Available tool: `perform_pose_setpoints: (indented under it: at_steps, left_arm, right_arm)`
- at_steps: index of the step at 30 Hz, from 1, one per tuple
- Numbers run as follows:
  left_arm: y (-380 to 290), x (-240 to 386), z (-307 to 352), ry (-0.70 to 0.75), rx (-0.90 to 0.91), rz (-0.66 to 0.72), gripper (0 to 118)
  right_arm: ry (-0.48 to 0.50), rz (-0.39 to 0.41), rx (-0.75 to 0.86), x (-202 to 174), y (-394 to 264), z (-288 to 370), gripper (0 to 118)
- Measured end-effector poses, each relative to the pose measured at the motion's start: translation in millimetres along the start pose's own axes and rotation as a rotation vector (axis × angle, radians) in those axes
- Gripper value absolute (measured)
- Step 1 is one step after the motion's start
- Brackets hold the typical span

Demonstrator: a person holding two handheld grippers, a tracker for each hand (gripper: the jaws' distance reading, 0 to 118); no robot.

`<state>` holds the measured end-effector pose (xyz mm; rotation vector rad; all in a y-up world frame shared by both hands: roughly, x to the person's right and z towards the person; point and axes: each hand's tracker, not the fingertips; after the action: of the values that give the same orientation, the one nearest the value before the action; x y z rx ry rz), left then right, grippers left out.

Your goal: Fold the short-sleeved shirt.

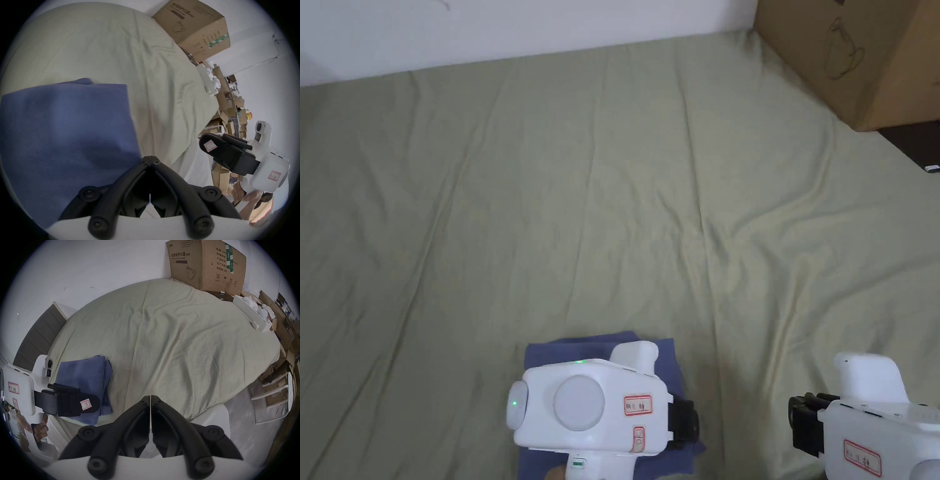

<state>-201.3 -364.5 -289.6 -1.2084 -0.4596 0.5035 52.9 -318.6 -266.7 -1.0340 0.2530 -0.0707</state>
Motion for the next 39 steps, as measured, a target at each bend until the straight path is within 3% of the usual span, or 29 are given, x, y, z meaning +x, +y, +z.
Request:
perform_pose_setpoints:
  at_steps: [5,10,15,19,23,24,25,27,28,33,39]
  left_arm:
    - [-10,-18,25,-0.025,0.042,0.008,0]
    - [-29,-62,98,-0.065,0.223,0.144,0]
    - [-75,-114,159,-0.033,0.358,0.278,0]
    - [-109,-128,177,-0.039,0.409,0.293,0]
    - [-121,-142,177,-0.031,0.47,0.316,6]
    - [-122,-152,175,-0.032,0.476,0.322,21]
    - [-120,-155,173,-0.042,0.476,0.328,44]
    - [-110,-158,166,-0.09,0.435,0.344,99]
    - [-107,-162,160,-0.121,0.429,0.349,105]
    - [-73,-174,123,-0.179,0.312,0.352,106]
    - [-41,-188,80,-0.339,0.21,0.402,106]
  right_arm:
    - [0.022,0.023,-0.006,-11,1,0,2]
    - [0.055,0.093,-0.005,-36,9,-2,2]
    - [0.149,0.213,-0.018,-79,23,-17,2]
    - [0.209,0.311,-0.048,-115,30,-40,2]
    - [0.219,0.338,-0.152,-133,27,-81,2]
    - [0.214,0.337,-0.171,-134,26,-90,2]
    - [0.204,0.341,-0.178,-135,25,-98,2]
    - [0.198,0.321,-0.183,-133,28,-100,2]
    - [0.21,0.305,-0.183,-132,30,-99,2]
    - [0.228,0.261,-0.195,-125,31,-98,2]
    - [0.208,0.308,-0.183,-131,29,-97,2]
